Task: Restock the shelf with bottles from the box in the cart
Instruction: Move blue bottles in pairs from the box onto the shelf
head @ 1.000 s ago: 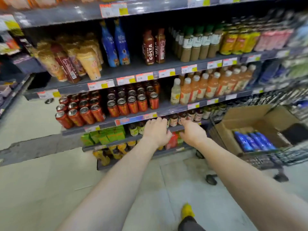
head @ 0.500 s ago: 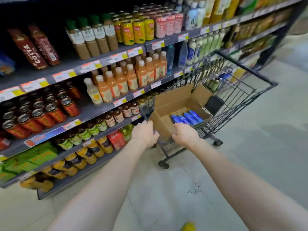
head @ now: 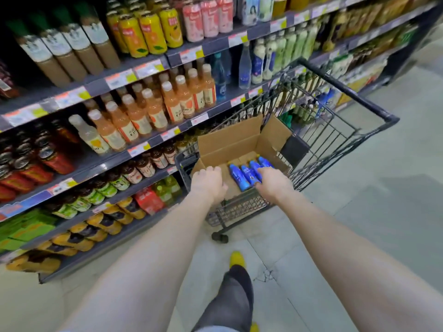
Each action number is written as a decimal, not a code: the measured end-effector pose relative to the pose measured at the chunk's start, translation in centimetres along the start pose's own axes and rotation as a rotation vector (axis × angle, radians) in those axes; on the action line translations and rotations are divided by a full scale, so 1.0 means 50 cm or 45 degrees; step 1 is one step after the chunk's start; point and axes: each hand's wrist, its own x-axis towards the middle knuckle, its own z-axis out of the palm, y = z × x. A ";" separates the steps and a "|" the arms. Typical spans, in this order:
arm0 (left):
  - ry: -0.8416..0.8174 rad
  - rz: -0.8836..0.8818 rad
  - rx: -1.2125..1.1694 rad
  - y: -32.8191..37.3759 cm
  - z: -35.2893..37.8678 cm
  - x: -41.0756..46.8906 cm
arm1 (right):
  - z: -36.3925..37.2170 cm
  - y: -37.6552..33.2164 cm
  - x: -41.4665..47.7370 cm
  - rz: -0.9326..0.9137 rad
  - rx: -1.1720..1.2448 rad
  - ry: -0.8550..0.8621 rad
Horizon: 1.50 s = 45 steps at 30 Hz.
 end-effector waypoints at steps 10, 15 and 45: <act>-0.154 -0.135 -0.159 0.042 0.052 0.323 | 0.024 0.082 0.320 0.098 0.000 -0.315; -0.301 -0.214 -0.213 0.051 0.080 0.430 | 0.055 0.129 0.464 0.132 -0.030 -0.448; -0.698 -0.877 -0.849 0.143 0.517 0.747 | 0.526 0.327 0.908 0.184 0.163 -0.943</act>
